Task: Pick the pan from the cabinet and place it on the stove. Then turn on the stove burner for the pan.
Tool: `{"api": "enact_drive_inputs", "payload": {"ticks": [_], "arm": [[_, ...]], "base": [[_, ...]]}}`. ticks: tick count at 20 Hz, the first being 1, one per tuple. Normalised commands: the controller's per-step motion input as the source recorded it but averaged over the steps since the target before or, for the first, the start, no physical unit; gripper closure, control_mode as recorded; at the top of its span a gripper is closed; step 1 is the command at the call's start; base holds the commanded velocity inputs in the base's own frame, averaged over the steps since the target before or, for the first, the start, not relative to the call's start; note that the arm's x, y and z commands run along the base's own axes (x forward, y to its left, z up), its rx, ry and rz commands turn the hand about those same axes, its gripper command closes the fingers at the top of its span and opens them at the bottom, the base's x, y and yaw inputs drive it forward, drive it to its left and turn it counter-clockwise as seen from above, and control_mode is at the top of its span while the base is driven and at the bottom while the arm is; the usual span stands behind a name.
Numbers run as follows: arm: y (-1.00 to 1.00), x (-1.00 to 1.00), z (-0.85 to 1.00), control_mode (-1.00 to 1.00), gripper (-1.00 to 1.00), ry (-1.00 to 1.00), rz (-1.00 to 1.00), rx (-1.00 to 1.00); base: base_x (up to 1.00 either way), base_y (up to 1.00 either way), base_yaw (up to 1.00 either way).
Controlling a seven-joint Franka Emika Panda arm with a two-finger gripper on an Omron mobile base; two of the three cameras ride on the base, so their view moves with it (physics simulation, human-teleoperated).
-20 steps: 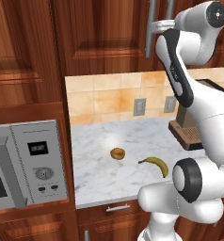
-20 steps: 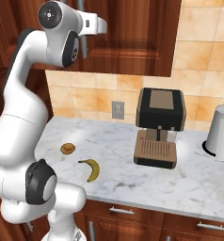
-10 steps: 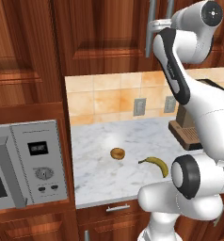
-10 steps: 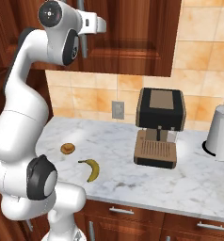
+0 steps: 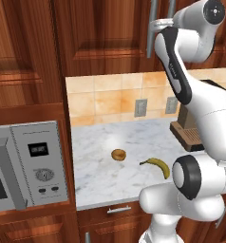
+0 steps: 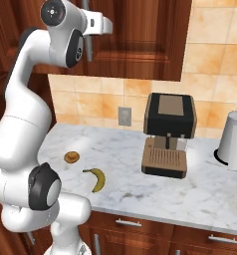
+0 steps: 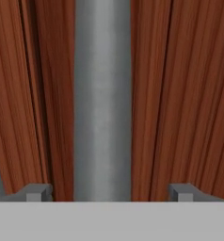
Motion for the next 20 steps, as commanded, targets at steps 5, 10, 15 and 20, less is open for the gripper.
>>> {"api": "enact_drive_inputs", "payload": {"ticks": [5,10,15,20], "arm": [[0.01,0.08,0.0,-1.0,1.0,0.01,0.0,0.0],[0.06,0.0,0.0,-1.0,1.0,0.0,0.0,0.0],[0.01,0.0,0.0,-1.0,1.0,0.01,0.0,0.0],[0.01,0.03,-0.01,-1.0,1.0,0.0,0.0,0.0]], "base": [[0.0,0.0,0.0],[0.0,0.0,0.0],[0.0,0.0,0.0],[0.0,0.0,0.0]]}}
